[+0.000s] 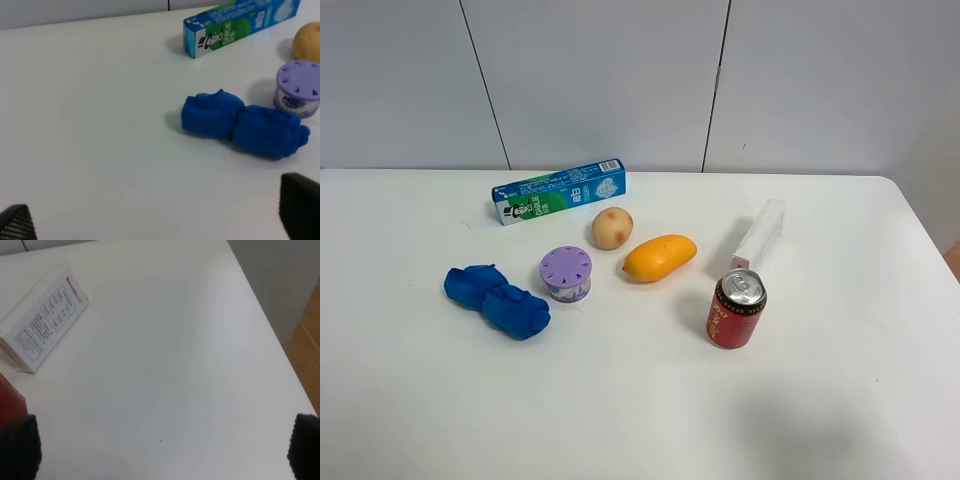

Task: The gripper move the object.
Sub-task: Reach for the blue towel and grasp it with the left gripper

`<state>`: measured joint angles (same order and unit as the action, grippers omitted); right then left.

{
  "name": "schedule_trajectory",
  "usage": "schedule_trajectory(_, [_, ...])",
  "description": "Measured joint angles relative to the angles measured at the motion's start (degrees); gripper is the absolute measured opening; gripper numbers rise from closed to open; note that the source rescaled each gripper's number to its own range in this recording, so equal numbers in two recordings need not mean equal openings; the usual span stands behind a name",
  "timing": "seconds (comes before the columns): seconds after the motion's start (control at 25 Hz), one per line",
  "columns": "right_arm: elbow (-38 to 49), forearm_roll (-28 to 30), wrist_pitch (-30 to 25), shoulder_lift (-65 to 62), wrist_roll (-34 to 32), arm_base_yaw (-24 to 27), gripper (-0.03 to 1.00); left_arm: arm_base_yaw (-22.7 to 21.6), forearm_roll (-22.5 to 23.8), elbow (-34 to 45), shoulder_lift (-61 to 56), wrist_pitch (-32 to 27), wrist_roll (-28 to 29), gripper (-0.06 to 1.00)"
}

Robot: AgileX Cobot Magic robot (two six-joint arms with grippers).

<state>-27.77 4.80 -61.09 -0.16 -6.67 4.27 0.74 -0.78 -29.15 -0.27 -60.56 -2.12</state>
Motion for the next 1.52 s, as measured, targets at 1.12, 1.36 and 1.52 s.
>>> schedule_trajectory(1.12, [0.00,0.00,0.00,0.00,0.00,0.00,1.00,2.03,-0.11,-9.40,22.91,1.83,-4.80,0.98])
schedule_trajectory(1.36, [0.00,0.00,0.00,0.00,0.00,0.00,1.00,5.47,-0.07,-12.64,37.33,3.67,-7.59,0.98])
schedule_trajectory(1.52, [0.00,0.00,0.00,0.00,0.00,0.00,1.00,6.34,-0.07,-14.99,46.40,4.51,-8.75,0.98])
